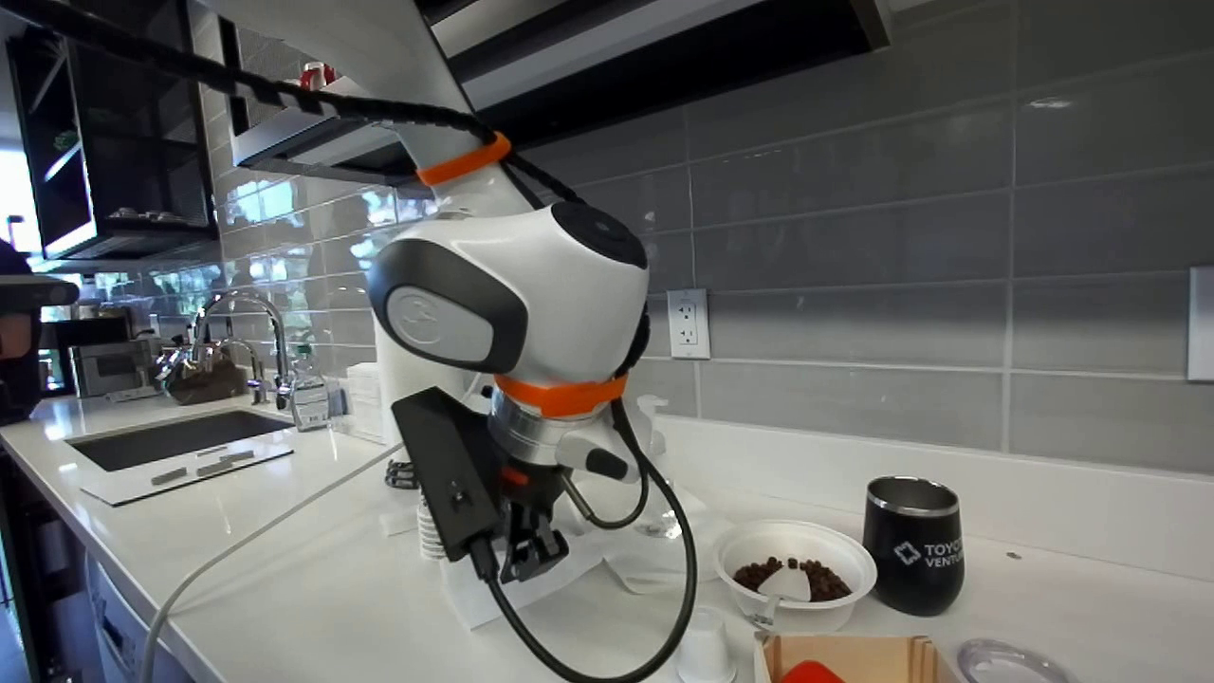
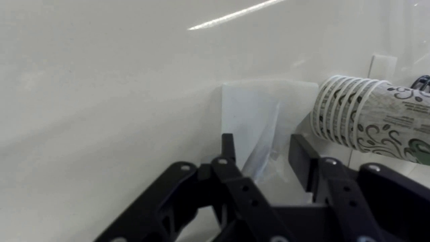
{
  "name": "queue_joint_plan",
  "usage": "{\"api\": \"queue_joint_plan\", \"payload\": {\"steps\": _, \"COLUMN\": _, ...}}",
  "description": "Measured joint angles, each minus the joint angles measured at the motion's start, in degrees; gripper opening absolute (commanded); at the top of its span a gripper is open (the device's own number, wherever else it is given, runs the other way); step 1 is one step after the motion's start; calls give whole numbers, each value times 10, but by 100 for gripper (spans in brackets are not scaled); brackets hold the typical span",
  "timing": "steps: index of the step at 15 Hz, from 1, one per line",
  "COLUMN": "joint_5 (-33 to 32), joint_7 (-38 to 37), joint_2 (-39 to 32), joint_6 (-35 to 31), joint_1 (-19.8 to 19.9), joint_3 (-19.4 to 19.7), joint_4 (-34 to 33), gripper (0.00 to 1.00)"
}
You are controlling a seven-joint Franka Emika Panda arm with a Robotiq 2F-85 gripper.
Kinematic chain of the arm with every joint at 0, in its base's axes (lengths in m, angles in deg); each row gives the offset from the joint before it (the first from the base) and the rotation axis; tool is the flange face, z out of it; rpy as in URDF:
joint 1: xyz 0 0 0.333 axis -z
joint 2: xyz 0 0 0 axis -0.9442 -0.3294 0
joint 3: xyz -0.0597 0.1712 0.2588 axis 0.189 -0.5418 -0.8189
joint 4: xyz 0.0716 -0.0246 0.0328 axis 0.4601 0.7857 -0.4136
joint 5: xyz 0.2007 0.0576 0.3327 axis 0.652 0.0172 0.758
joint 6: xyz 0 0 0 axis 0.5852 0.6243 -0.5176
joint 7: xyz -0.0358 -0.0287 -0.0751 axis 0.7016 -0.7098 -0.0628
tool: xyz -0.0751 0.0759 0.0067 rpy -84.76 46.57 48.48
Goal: Unfold the napkin
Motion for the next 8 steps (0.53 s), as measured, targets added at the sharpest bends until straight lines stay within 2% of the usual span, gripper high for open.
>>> {"api": "queue_joint_plan", "payload": {"steps": 2, "joint_5": -35, "joint_7": -16, "joint_2": -7, "joint_6": -3, "joint_1": 10, "joint_3": -1, "joint_4": 0, "gripper": 95}}
{"api": "queue_joint_plan", "payload": {"steps": 3, "joint_5": -63, "joint_7": -34, "joint_2": -10, "joint_6": -8, "joint_1": 15, "joint_3": -1, "joint_4": 0, "gripper": 99}}
{"api": "queue_joint_plan", "payload": {"steps": 8, "joint_5": -276, "joint_7": -187, "joint_2": -13, "joint_6": -32, "joint_1": 31, "joint_3": -9, "joint_4": -2, "gripper": 100}}
